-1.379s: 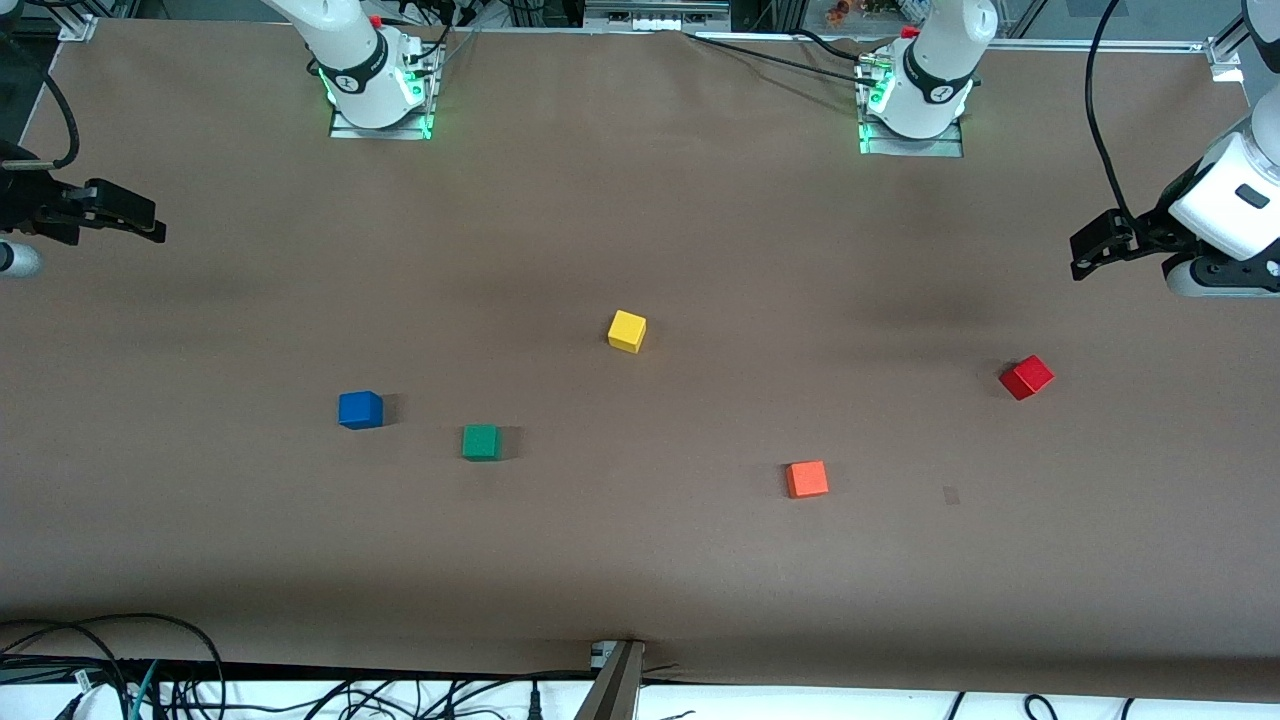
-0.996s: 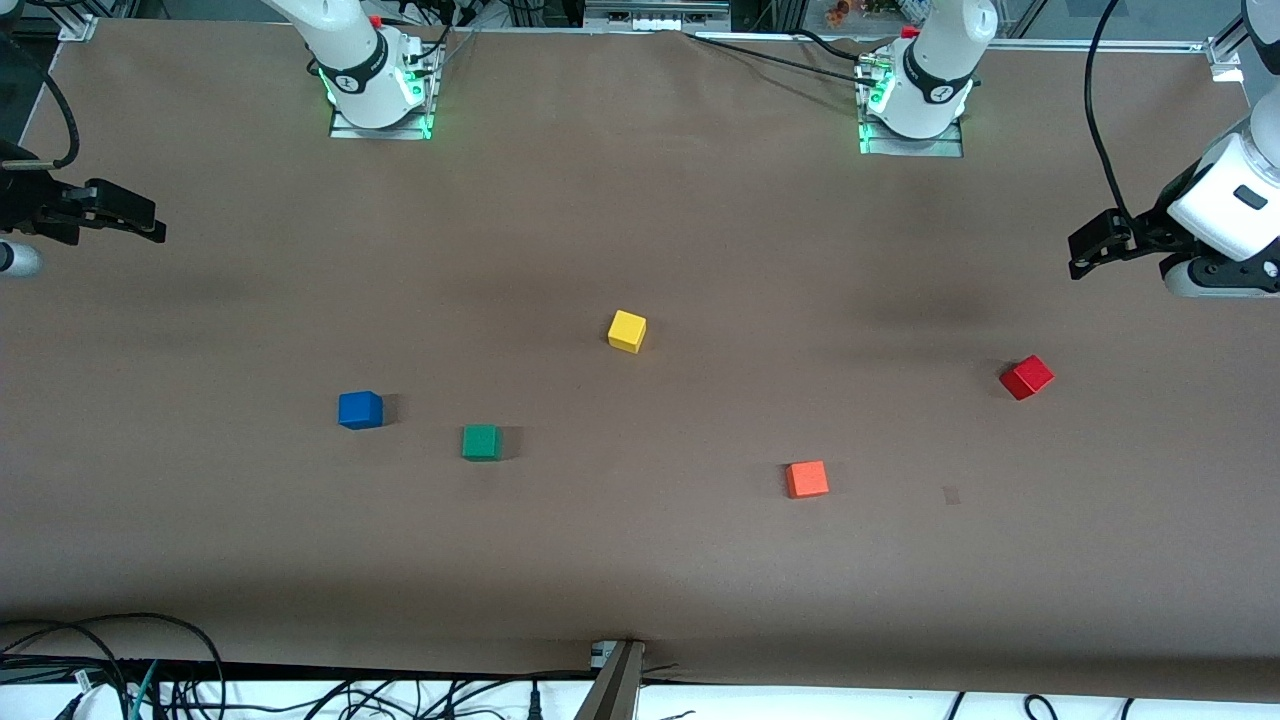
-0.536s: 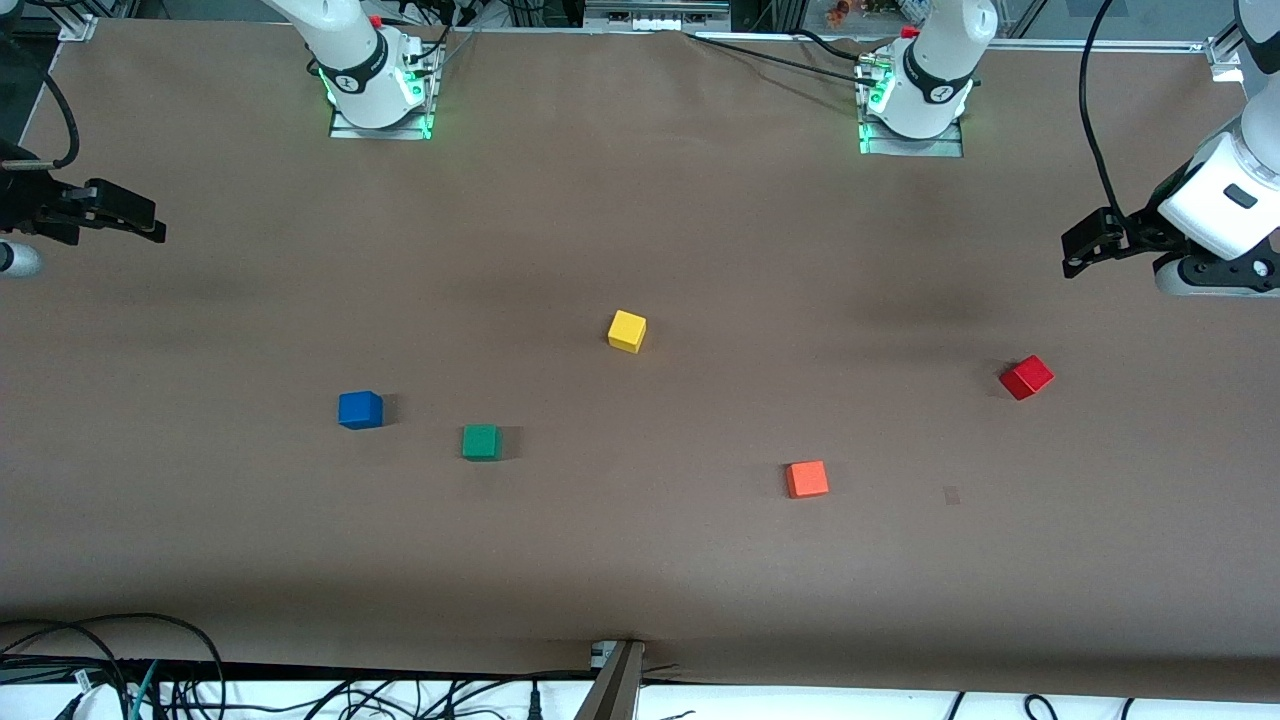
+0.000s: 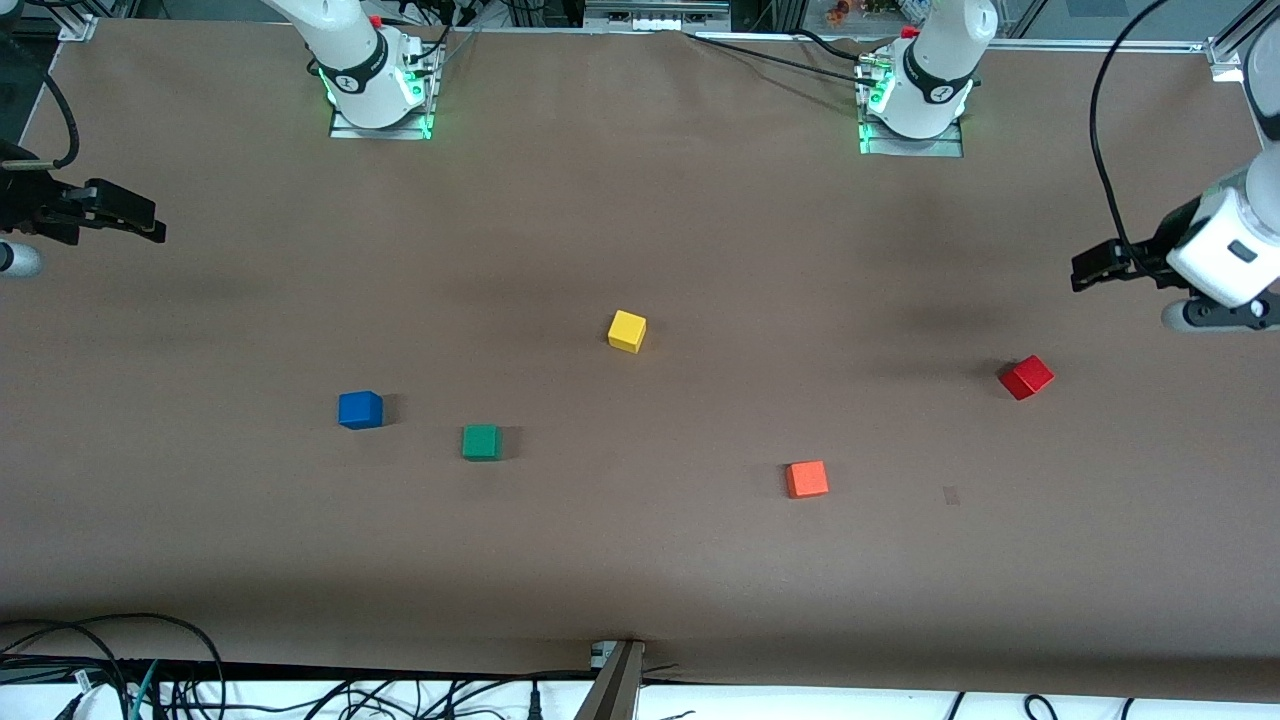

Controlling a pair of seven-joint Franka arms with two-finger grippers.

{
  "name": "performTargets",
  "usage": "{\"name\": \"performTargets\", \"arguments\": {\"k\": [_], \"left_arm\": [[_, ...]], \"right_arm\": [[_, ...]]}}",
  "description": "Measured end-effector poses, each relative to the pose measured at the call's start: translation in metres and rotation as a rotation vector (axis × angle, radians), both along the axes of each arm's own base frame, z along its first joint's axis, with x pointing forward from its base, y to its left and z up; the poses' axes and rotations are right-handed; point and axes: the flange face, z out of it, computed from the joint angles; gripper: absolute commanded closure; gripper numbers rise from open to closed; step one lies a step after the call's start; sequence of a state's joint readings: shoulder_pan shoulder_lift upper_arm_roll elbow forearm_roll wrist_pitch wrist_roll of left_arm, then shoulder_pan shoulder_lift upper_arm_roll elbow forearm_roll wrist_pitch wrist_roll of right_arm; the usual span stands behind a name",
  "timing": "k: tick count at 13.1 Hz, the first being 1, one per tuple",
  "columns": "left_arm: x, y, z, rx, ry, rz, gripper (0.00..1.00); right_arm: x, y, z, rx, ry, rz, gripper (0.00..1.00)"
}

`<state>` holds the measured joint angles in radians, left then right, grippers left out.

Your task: Pass red block to right arm, stack on blue

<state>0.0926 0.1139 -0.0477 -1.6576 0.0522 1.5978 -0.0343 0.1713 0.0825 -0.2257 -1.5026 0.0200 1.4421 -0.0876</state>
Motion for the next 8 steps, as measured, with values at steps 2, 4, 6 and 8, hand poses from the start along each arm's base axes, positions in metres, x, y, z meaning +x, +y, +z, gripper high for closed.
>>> {"name": "performTargets", "arguments": {"k": [2, 4, 6, 8], "left_arm": [[0.011, 0.023, -0.035, -0.004, 0.04, 0.069, 0.0], [0.019, 0.052, -0.073, -0.028, 0.06, 0.14, 0.0], [0.022, 0.083, -0.116, -0.046, 0.026, 0.207, 0.0], [0.018, 0.1, -0.153, -0.054, -0.021, 0.248, 0.0]], "right_arm": [[0.0, 0.0, 0.0, 0.0, 0.0, 0.0, 0.0], [0.0, 0.0, 0.0, 0.0, 0.0, 0.0, 0.0], [0.0, 0.0, 0.0, 0.0, 0.0, -0.001, 0.0], [0.0, 0.0, 0.0, 0.0, 0.0, -0.001, 0.0]]}}
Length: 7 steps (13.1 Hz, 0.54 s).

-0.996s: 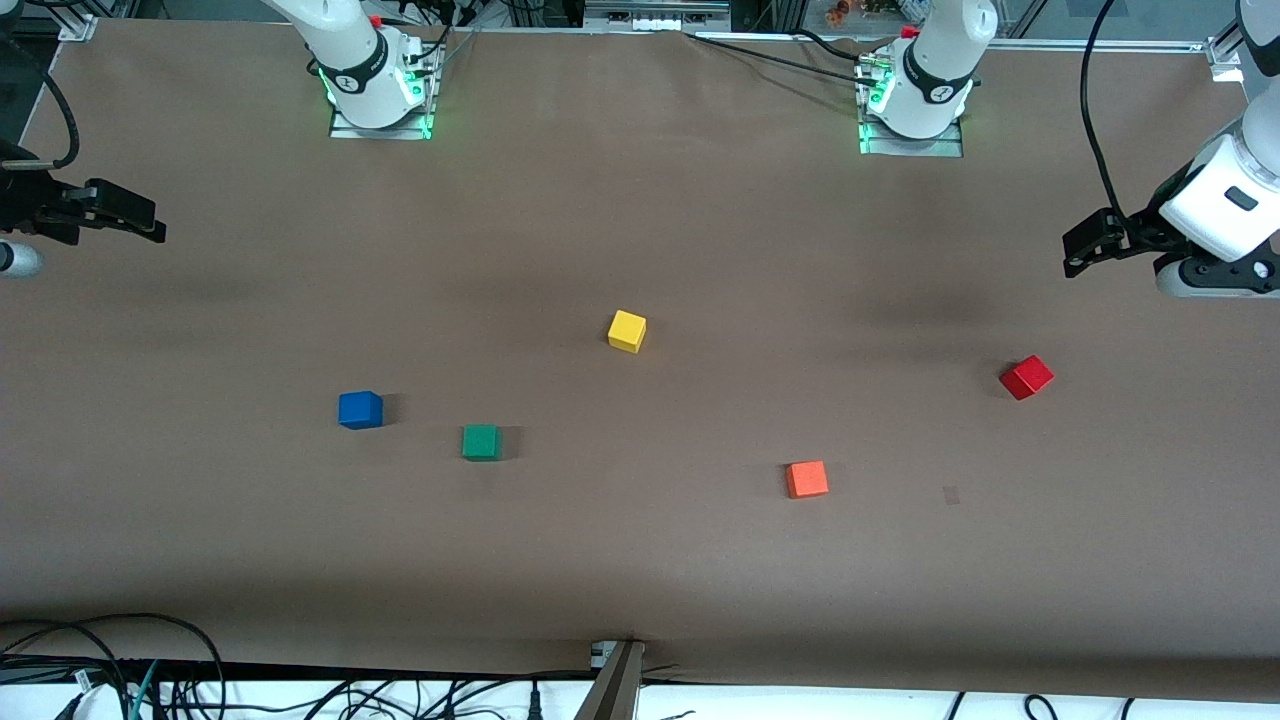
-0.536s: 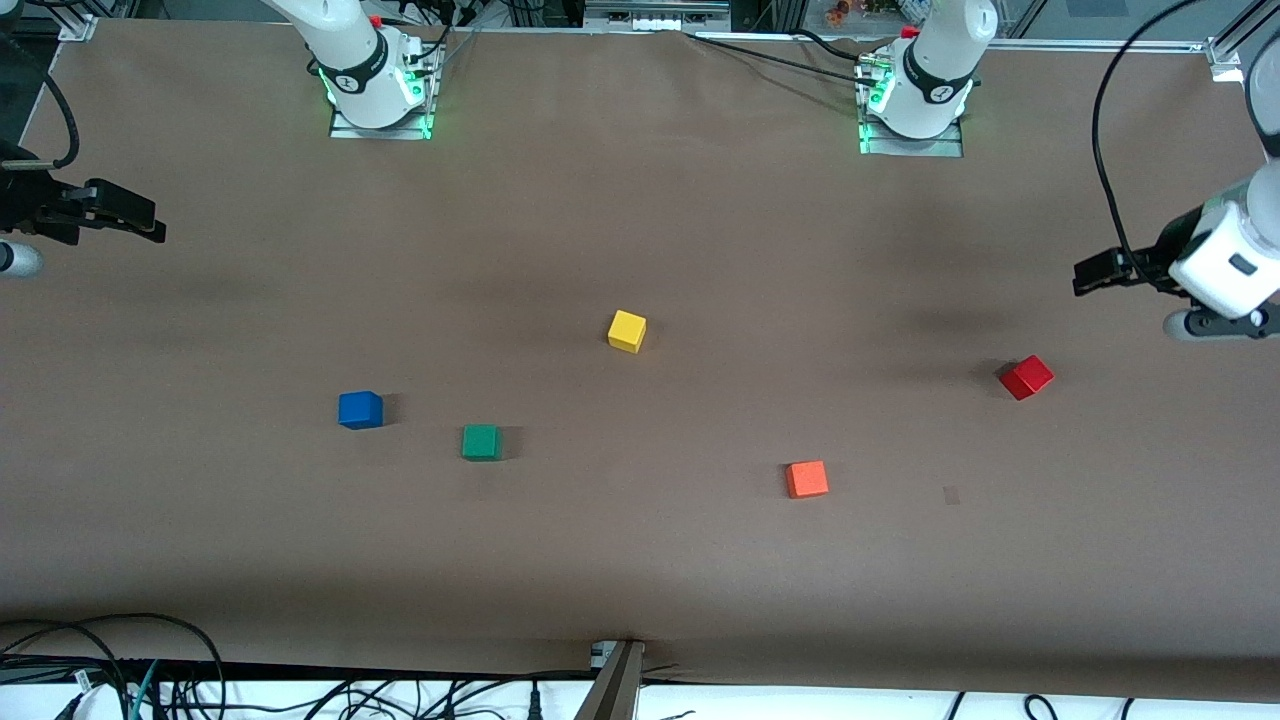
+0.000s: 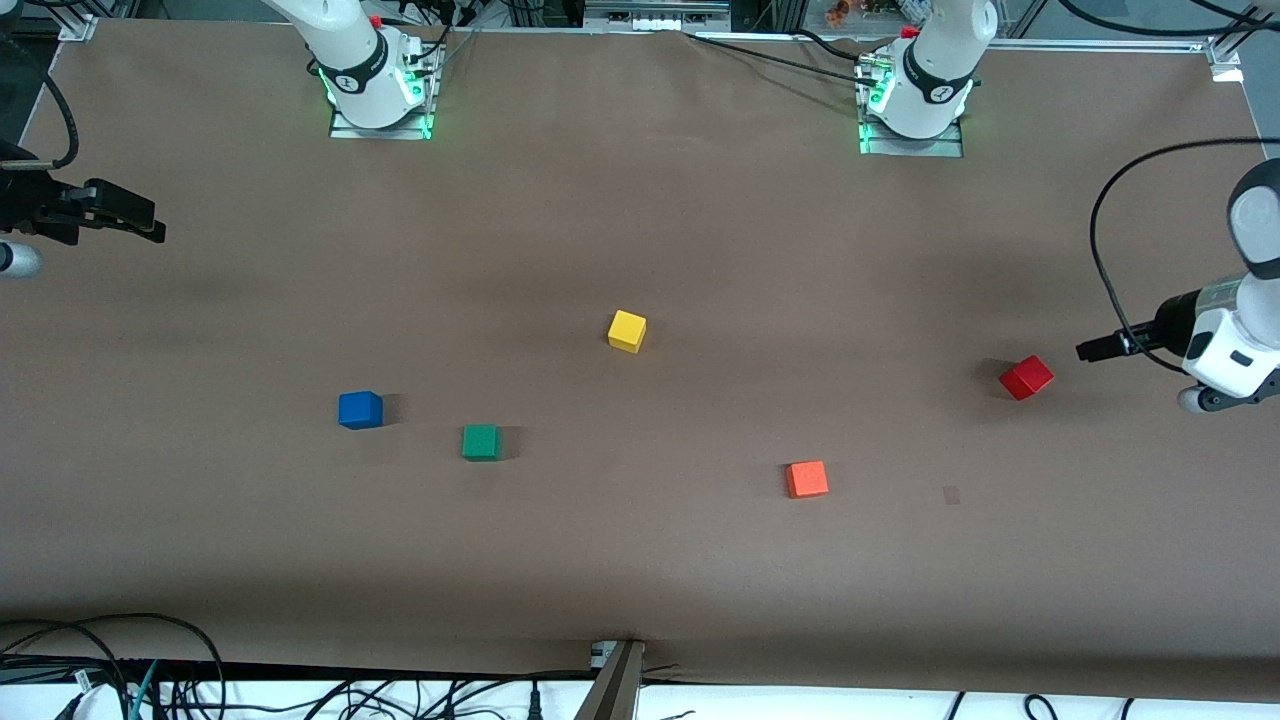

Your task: Pass red block to right arm, stack on blue

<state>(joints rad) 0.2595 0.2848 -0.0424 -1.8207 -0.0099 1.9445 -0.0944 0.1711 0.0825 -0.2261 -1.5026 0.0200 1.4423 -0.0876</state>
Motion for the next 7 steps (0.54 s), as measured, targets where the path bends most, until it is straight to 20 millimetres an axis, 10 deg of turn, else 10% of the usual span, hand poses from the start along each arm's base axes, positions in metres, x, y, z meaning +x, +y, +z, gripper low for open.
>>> {"name": "performTargets", "arguments": {"k": [7], "left_arm": [[-0.043, -0.011, -0.13, 0.014, -0.119, 0.1, 0.0]], "right_arm": [[0.0, 0.0, 0.0, 0.0, 0.0, 0.0, 0.0]]}}
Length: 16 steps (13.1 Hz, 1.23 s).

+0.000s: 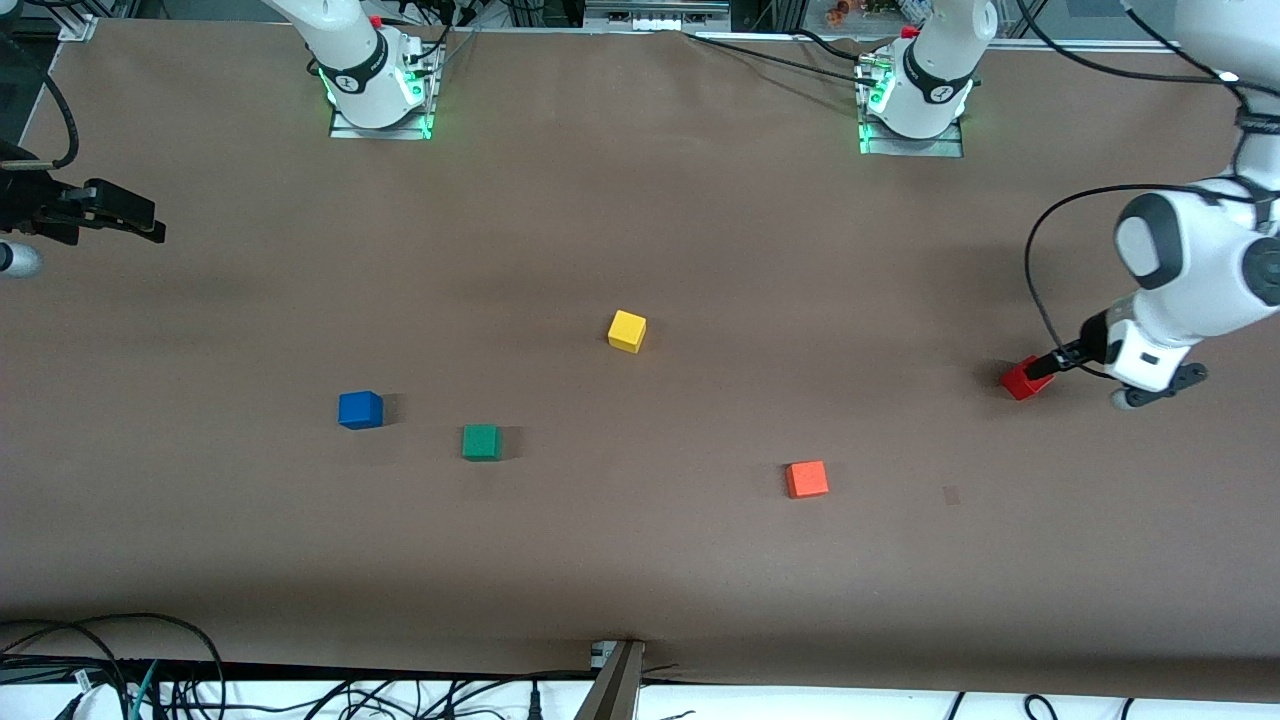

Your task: Pass red block to right arm, stack on blue

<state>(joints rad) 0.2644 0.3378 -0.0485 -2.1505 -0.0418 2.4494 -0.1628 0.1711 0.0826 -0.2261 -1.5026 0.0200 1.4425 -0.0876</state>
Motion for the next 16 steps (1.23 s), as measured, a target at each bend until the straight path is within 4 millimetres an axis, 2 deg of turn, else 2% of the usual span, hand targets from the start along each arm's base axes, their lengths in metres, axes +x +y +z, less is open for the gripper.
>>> {"name": "performTargets", "arguments": {"k": [4, 6, 8, 9, 10, 11, 14, 16], "left_arm": [[-0.001, -0.002, -0.047, 0.008, -0.035, 0.026, 0.0], [-0.001, -0.002, -0.058, 0.008, -0.037, 0.029, 0.0], [0.0, -0.001, -0.057, 0.009, -0.042, 0.03, 0.52], [0.001, -0.001, -0.056, 0.009, -0.043, 0.029, 0.65], [0.001, -0.001, -0.056, 0.009, -0.043, 0.029, 0.85], [0.001, -0.001, -0.056, 0.009, -0.044, 0.022, 0.89], [0.004, -0.001, -0.053, 0.011, -0.055, -0.035, 0.89], [0.01, -0.001, -0.043, 0.015, -0.075, -0.08, 0.88]], "right_arm": [[0.0, 0.0, 0.0, 0.0, 0.0, 0.0, 0.0], [0.0, 0.0, 0.0, 0.0, 0.0, 0.0, 0.0], [0.0, 0.0, -0.001, 0.0, 0.001, 0.0, 0.0], [0.0, 0.0, -0.001, 0.0, 0.002, 0.0, 0.0], [0.001, 0.0, -0.001, 0.0, 0.002, 0.0, 0.0], [0.001, 0.0, -0.001, 0.0, 0.002, 0.0, 0.0], [0.001, 0.001, -0.001, 0.0, 0.002, 0.001, 0.0], [0.001, 0.001, -0.002, 0.0, 0.003, 0.001, 0.0]]}}
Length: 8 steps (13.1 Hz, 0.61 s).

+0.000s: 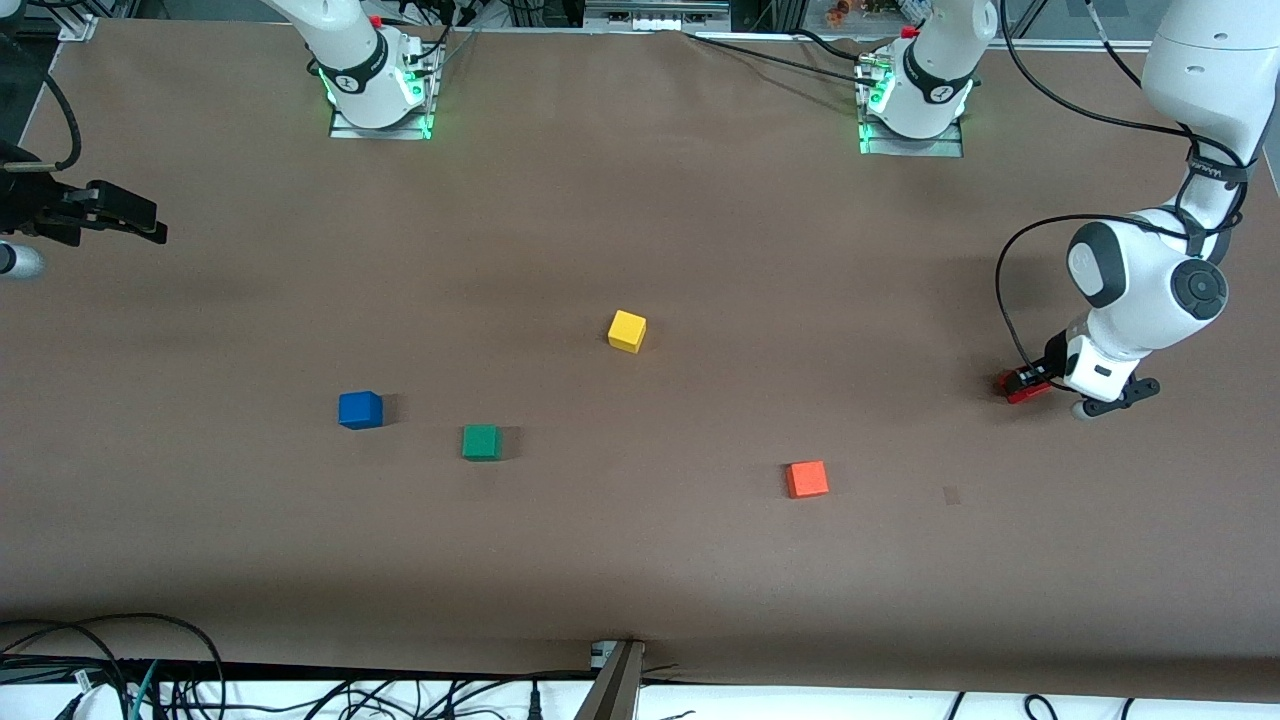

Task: Pass red block to right arm, stack on blue
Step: 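Lower the left gripper onto the red cube and close it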

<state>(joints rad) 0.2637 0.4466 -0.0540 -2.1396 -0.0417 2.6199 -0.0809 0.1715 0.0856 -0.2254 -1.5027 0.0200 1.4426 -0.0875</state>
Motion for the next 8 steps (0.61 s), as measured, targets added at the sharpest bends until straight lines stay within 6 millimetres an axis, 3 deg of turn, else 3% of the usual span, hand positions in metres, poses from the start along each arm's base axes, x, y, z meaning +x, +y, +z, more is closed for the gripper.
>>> {"name": "performTargets", "arguments": {"k": [4, 8], "left_arm": [[0.024, -0.012, 0.046, -0.033, 0.06, -0.131, 0.87], [0.038, -0.025, 0.077, -0.231, 0.081, -0.204, 0.87]], "right_arm": [[0.003, -0.003, -0.006, -0.002, 0.008, -0.006, 0.0], [0.006, -0.003, -0.007, -0.004, -0.001, -0.006, 0.0]]}}
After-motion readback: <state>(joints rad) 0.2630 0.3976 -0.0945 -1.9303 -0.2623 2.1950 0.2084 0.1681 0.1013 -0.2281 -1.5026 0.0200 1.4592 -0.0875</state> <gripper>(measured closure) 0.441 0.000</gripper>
